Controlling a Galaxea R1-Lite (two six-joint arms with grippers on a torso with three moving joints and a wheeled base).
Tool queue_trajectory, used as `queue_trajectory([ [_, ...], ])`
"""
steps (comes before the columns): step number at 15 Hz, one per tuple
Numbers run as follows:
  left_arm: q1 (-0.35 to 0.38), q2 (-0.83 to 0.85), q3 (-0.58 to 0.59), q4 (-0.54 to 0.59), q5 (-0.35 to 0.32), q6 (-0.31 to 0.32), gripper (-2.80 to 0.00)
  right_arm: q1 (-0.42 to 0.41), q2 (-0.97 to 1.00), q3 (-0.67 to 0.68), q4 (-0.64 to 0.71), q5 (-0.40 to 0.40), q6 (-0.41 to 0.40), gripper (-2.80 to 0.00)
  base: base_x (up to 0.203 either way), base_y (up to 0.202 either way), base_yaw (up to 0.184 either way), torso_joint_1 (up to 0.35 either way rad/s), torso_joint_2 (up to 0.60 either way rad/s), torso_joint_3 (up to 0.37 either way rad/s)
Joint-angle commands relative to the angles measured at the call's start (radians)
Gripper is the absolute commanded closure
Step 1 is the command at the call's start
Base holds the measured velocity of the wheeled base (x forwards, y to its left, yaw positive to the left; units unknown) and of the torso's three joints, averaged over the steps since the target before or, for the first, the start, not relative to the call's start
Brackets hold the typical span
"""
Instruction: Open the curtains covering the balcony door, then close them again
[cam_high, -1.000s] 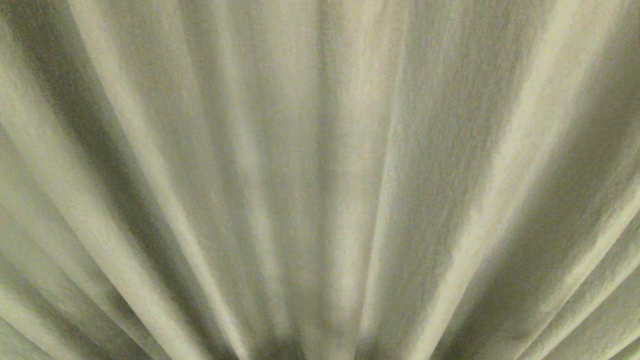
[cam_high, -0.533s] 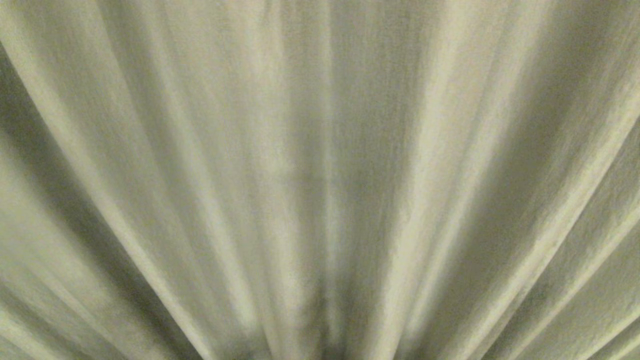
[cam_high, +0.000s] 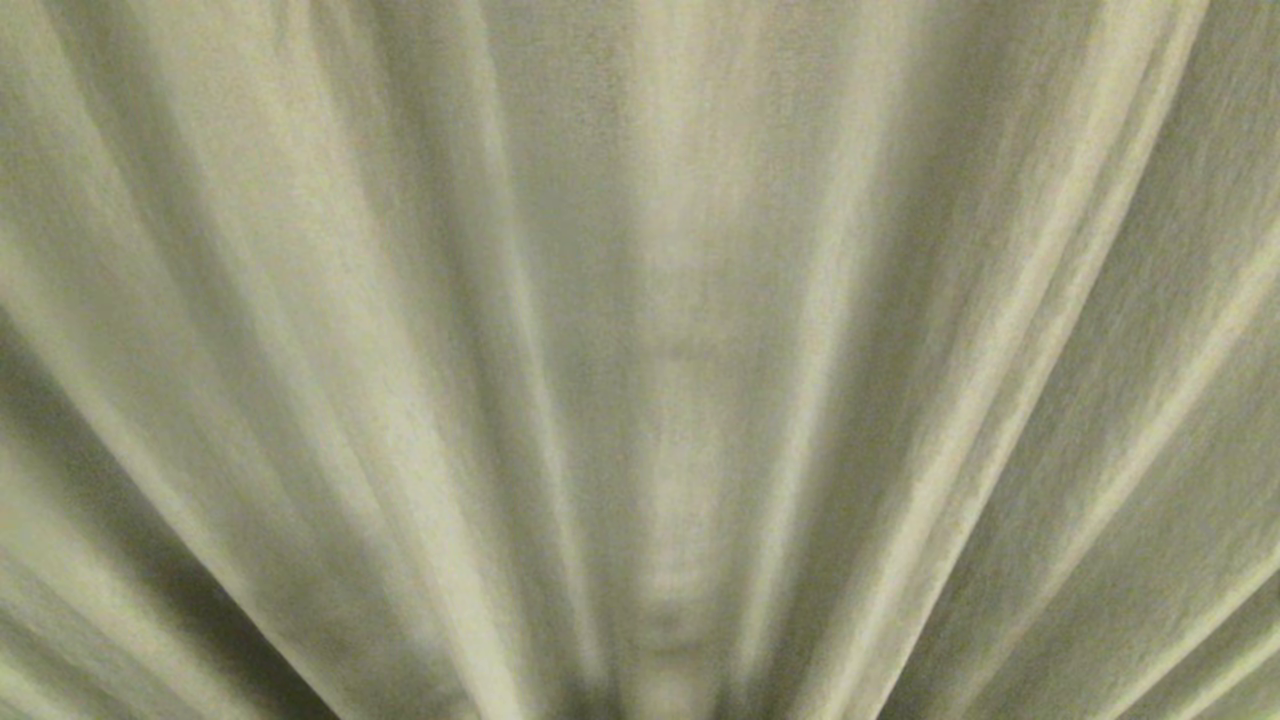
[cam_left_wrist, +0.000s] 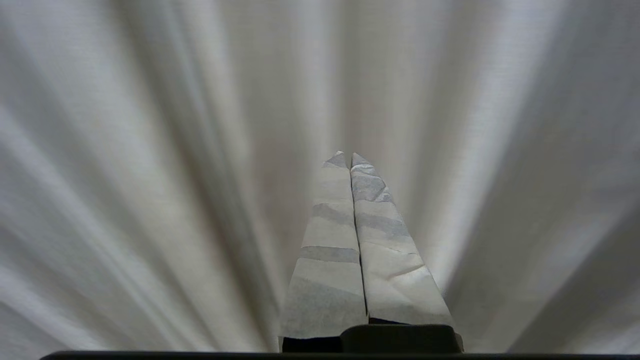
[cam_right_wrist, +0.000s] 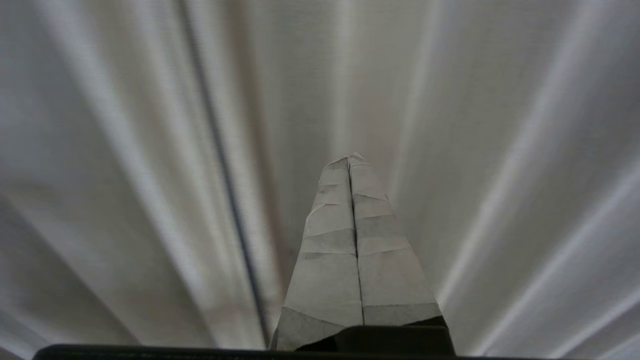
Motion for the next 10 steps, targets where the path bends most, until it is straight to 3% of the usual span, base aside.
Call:
queue_trajectory([
  [1,0.0,-0.002,0.0,0.0,0.0,0.0,0.0,0.0,0.002,0.0,0.0,0.001,0.0,0.0,0.0,-0.191,0.001,0.002,-0.01,0.005],
  [10,0.0,-0.002,0.001,0.0,0.0,0.002,0.0,0.0,0.002,0.0,0.0,0.001,-0.001,0.0,0.0,-0.191,0.002,0.003,0.0,0.003],
])
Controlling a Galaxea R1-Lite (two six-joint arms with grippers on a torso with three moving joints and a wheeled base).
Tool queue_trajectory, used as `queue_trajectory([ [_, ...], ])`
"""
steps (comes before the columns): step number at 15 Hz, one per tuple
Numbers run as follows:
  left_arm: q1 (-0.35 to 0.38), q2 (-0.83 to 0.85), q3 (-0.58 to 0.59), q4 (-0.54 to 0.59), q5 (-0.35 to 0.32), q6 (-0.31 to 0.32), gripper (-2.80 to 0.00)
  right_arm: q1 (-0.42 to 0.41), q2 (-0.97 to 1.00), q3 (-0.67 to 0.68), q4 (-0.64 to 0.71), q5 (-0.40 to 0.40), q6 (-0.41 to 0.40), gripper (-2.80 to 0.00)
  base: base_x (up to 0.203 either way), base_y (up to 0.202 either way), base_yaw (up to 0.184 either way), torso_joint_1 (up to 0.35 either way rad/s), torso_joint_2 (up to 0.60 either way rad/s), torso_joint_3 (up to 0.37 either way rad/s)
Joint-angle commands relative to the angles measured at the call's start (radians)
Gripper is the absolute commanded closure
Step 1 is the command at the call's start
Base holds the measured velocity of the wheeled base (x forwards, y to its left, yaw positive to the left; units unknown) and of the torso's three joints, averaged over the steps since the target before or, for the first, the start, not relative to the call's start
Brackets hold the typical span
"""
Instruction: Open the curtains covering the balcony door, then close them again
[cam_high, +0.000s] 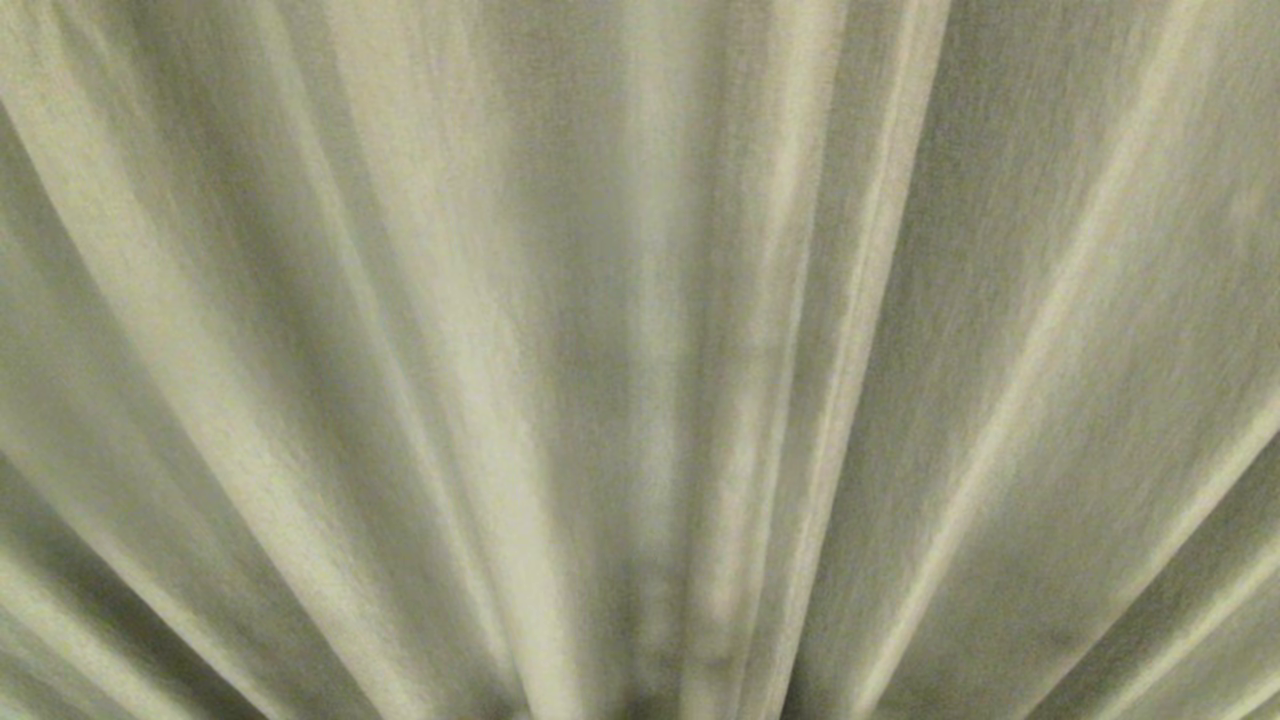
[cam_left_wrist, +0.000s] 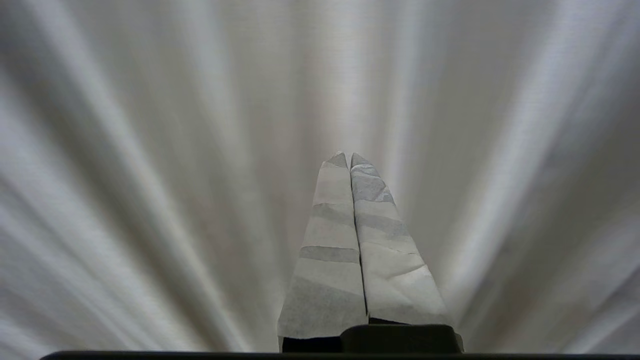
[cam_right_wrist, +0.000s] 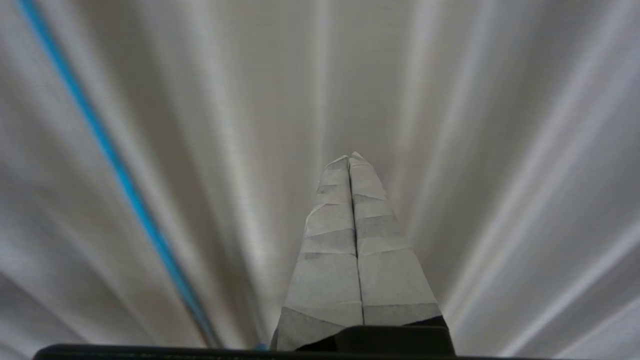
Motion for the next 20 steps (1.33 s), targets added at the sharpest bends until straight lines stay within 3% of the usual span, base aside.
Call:
queue_trajectory([
  [1,0.0,-0.002,0.0,0.0,0.0,0.0,0.0,0.0,0.002,-0.001,0.0,0.001,-0.001,0.0,0.0,-0.187,0.002,0.002,0.0,0.005],
  [6,0.0,-0.002,0.001,0.0,0.007,-0.009,0.0,0.0,0.002,-0.001,0.0,0.0,0.0,0.0,0.0,-0.156,0.002,0.005,0.0,0.001],
  [20,0.0,-0.002,0.001,0.0,0.009,-0.01,0.0,0.0,0.002,0.0,0.0,0.0,0.0,0.0,0.0,0.0,0.0,0.0,0.0,0.0],
])
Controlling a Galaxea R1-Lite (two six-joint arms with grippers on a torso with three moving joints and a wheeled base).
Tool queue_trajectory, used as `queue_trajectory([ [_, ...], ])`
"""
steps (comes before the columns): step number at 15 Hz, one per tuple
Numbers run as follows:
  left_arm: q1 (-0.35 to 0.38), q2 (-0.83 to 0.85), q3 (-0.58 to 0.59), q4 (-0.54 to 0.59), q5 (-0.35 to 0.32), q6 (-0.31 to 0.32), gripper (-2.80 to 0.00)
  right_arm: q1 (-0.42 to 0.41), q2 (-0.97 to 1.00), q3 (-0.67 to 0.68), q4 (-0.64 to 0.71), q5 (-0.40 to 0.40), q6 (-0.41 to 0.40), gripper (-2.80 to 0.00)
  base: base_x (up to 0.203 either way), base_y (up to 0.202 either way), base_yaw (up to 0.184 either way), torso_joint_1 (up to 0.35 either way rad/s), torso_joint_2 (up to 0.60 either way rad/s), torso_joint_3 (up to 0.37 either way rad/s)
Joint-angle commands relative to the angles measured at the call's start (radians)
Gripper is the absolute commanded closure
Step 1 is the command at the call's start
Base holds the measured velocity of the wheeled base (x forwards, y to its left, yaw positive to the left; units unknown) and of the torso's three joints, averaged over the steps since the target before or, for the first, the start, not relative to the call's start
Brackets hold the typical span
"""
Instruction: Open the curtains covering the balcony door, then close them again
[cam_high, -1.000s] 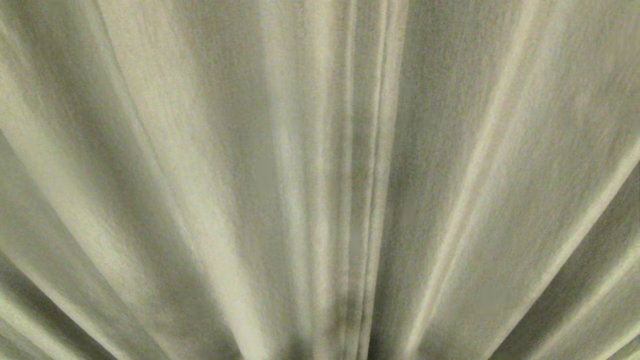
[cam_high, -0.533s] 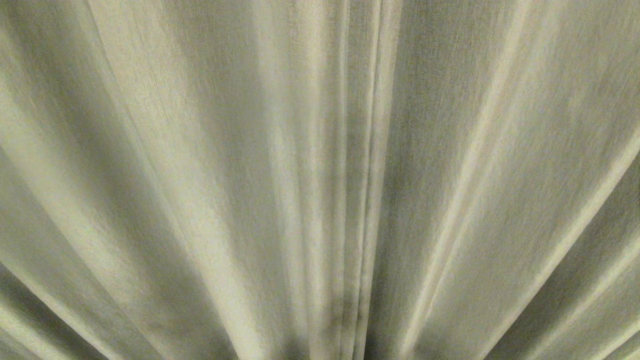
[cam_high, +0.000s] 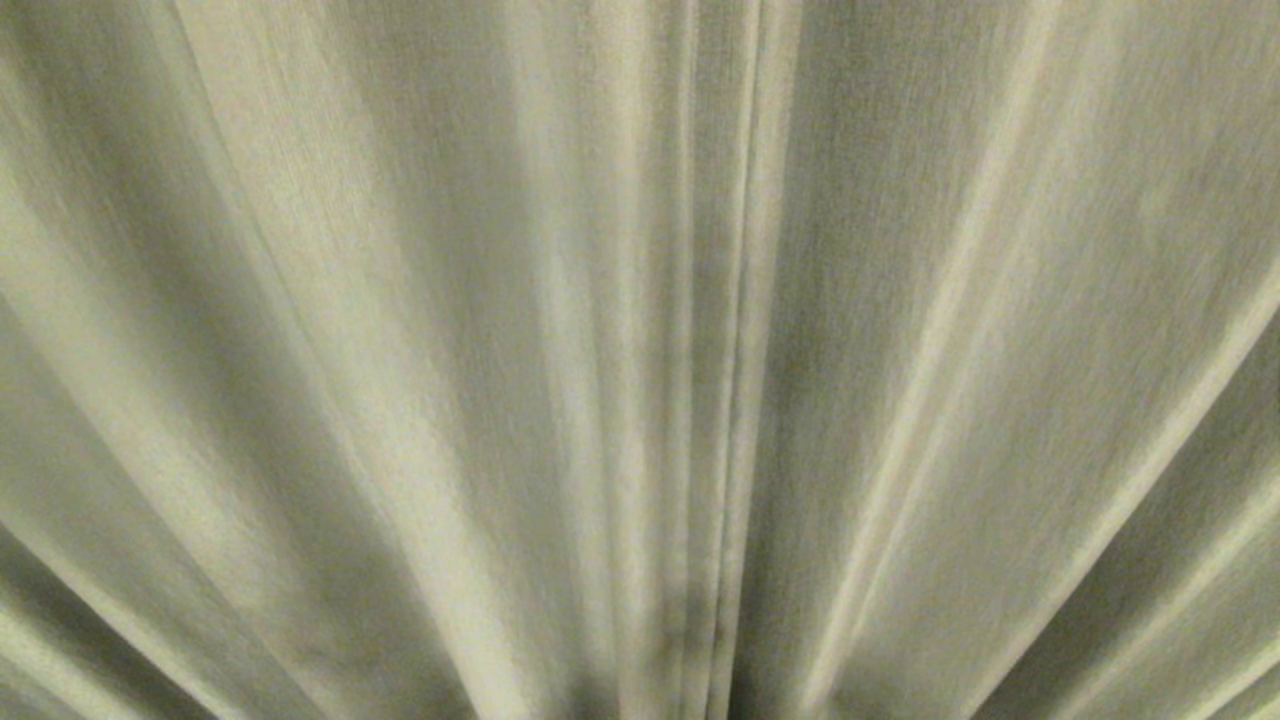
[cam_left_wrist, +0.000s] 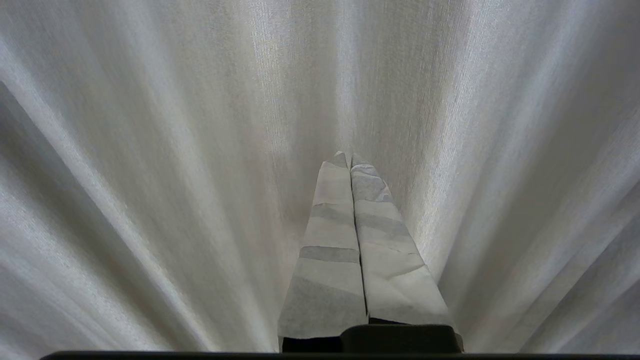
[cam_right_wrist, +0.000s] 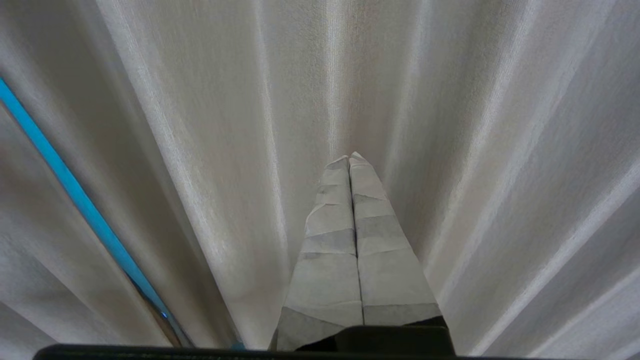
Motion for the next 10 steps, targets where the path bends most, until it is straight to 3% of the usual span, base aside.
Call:
queue_trajectory([
  [1,0.0,-0.001,0.0,0.001,0.0,0.0,0.0,0.0,0.002,0.0,0.001,0.0,0.002,0.0,0.0,0.0,0.0,0.0,0.0,0.0],
  [10,0.0,-0.001,0.0,0.0,0.0,0.0,0.0,0.0,0.002,0.0,0.001,0.0,0.002,0.0,0.0,0.0,0.0,0.0,0.0,0.0],
])
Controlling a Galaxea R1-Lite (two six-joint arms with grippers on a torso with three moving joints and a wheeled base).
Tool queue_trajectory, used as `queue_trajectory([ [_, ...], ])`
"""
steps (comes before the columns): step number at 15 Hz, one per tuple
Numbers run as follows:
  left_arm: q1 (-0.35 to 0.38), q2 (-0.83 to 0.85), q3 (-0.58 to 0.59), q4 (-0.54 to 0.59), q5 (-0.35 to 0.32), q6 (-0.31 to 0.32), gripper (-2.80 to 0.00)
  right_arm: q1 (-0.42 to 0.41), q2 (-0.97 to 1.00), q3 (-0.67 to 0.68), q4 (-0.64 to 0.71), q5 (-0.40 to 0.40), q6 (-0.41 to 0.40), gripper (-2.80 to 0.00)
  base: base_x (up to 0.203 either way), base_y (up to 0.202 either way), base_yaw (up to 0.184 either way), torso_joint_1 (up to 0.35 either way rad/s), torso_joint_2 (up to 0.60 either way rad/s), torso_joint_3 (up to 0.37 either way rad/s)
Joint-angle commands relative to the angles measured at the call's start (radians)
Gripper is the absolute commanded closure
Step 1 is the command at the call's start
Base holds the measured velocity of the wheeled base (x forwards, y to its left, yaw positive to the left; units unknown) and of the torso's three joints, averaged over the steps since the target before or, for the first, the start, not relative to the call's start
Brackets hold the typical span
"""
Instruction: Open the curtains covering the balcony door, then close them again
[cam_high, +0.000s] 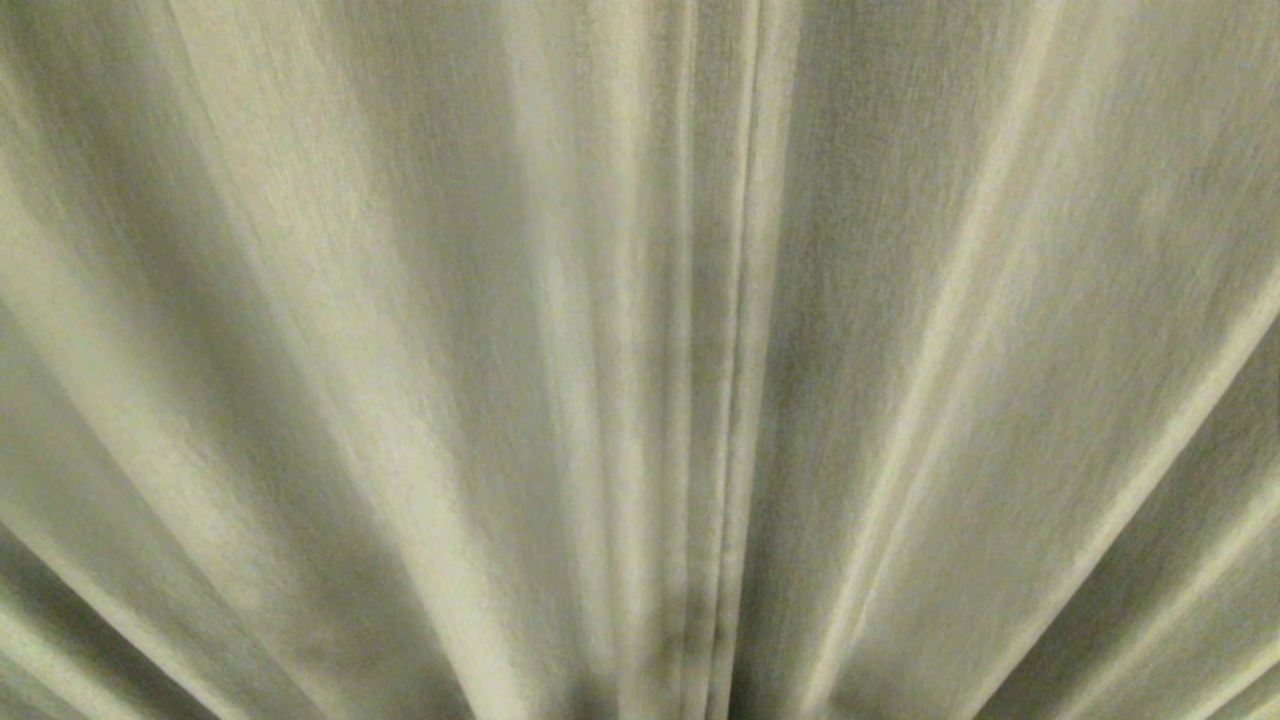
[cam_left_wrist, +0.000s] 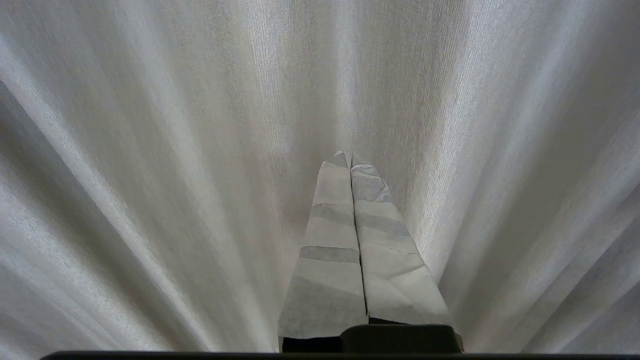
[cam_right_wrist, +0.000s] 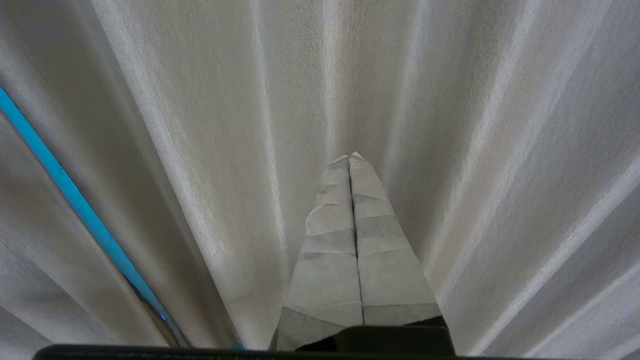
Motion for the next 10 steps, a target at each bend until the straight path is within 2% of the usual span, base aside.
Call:
queue_trajectory([
  [1,0.0,-0.001,0.0,0.0,0.0,0.0,0.0,0.0,0.002,0.0,-0.001,0.0,0.0,0.0,0.0,0.0,0.0,0.0,0.0,0.0],
  [10,0.0,-0.001,-0.001,0.0,0.0,0.0,0.0,0.0,0.002,0.002,-0.003,0.0,-0.008,0.0,0.0,0.0,0.0,0.0,0.0,0.0],
])
